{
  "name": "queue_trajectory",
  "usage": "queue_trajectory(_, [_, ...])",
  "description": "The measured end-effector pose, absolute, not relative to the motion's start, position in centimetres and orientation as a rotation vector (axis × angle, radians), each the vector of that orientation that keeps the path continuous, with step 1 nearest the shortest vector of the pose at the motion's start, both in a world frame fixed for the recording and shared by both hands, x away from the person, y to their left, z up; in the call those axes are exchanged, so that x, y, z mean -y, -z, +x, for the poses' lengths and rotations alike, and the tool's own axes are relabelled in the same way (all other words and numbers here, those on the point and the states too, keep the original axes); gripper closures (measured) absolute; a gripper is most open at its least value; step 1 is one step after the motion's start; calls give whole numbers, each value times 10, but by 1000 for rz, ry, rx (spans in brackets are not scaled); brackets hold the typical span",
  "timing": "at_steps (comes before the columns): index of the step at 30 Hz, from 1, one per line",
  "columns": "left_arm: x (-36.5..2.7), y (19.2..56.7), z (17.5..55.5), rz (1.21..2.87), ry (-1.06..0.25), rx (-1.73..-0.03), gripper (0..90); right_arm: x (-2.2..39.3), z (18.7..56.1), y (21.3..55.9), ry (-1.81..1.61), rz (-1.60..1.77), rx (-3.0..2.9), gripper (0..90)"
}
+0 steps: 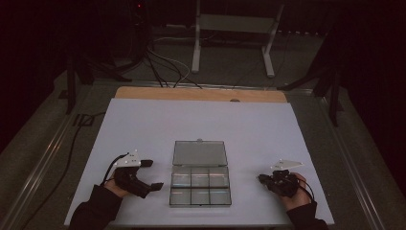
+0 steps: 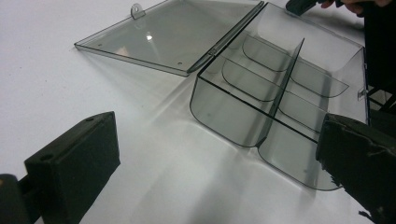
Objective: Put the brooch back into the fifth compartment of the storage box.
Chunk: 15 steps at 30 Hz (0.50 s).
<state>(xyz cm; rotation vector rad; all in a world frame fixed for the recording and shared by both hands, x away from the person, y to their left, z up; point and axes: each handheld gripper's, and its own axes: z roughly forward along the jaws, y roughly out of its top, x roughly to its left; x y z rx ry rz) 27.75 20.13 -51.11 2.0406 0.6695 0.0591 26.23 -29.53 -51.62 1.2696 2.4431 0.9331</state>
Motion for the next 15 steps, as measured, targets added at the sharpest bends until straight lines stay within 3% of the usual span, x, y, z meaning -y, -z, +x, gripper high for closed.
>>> queue_trajectory(15, [-203, 510, 278, 2034, -63, -672, 15, 295, 261, 505, -1024, 1267, -2428, 849])
